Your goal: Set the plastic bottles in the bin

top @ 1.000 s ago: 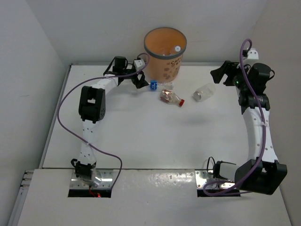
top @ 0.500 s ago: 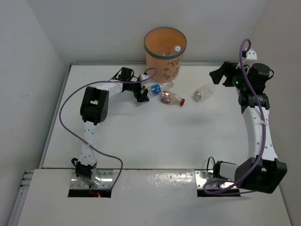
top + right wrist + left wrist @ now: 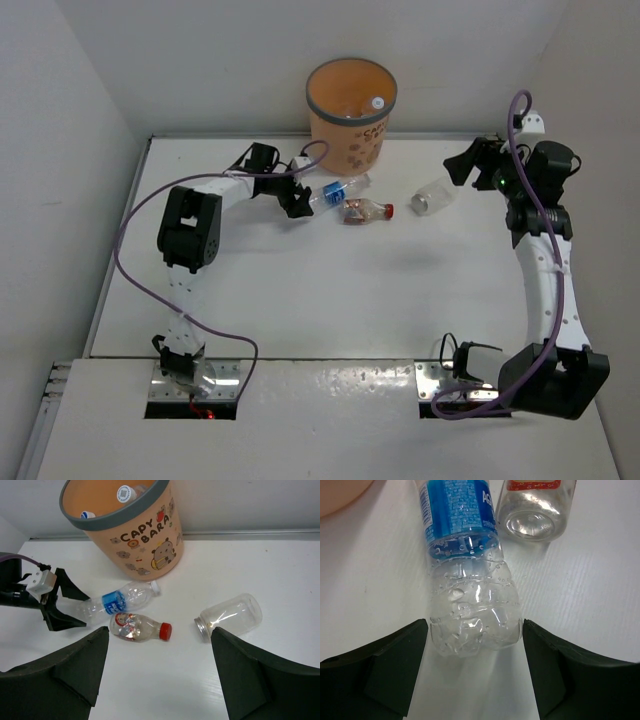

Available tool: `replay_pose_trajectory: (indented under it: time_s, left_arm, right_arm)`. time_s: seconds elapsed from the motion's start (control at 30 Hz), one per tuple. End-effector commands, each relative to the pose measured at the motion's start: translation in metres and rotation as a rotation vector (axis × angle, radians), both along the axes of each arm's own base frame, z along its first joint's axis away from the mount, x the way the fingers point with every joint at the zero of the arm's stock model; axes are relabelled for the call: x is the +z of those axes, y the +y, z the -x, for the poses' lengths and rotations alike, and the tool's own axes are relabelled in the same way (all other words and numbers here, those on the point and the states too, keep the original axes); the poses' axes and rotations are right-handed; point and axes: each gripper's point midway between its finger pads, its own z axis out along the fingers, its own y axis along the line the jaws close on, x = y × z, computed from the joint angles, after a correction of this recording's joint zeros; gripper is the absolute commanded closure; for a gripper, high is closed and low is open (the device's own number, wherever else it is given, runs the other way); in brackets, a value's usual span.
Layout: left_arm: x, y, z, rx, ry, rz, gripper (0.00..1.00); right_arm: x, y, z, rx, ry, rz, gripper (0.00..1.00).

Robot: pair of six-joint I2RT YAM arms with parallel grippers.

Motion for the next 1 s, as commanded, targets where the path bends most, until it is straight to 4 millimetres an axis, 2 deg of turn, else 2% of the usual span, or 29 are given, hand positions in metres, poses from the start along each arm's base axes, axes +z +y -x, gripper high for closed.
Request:
replay_pose_trajectory:
  time_s: [0.0,0.3,0.4,0.6,0.67,0.7,0.73,0.77,0.8,0.83,0.9,0.93,0.97]
  left_arm:
    - [0.031,0.000,-0.011,0.038,-0.060,0.045,0.18]
    - [0.028,-0.005,-0.025,0.118,-0.062,0.073,0.16]
    - [0.025,-0.004,-0.025,0.130,-0.055,0.071,0.30]
    - [0.023,-0.006,-0.011,0.105,-0.028,0.094,0.49]
    - [0.025,-0.006,-0.001,0.083,-0.023,0.103,0.67]
    - [0.031,-0.003,-0.003,0.084,-0.032,0.112,0.67]
    - [0.034,0.000,0.002,0.074,-0.024,0.126,0.76]
    - [0.040,-0.002,0.007,0.059,-0.026,0.139,0.78]
    - [0.060,0.002,0.009,0.051,-0.054,0.160,0.80]
    - [0.064,0.007,0.016,0.058,-0.030,0.179,0.82]
    - [0.087,0.010,0.025,0.047,-0.033,0.219,0.84]
    - [0.113,0.015,0.029,0.050,-0.054,0.242,0.86]
    - [0.125,0.012,0.041,0.021,-0.030,0.267,0.87]
  right_arm:
    - [0.021,0.001,0.003,0.008,-0.076,0.014,0.19]
    - [0.023,0.001,0.006,0.010,-0.079,0.024,0.19]
    - [0.024,0.000,0.007,0.007,-0.082,0.032,0.19]
    - [0.020,0.000,0.007,0.003,-0.076,0.020,0.19]
    - [0.019,-0.001,0.008,0.001,-0.075,0.017,0.19]
    - [0.022,0.001,0.007,0.007,-0.081,0.019,0.19]
    - [0.021,0.001,0.008,0.006,-0.082,0.023,0.19]
    - [0.021,0.001,0.008,0.006,-0.081,0.022,0.19]
    - [0.022,0.001,0.009,0.005,-0.084,0.023,0.19]
    - [0.022,0.001,0.010,0.004,-0.083,0.026,0.19]
    - [0.020,0.001,0.011,0.004,-0.080,0.020,0.20]
    - [0.016,0.002,0.012,0.007,-0.077,0.018,0.20]
    - [0.014,0.002,0.014,0.006,-0.073,0.010,0.20]
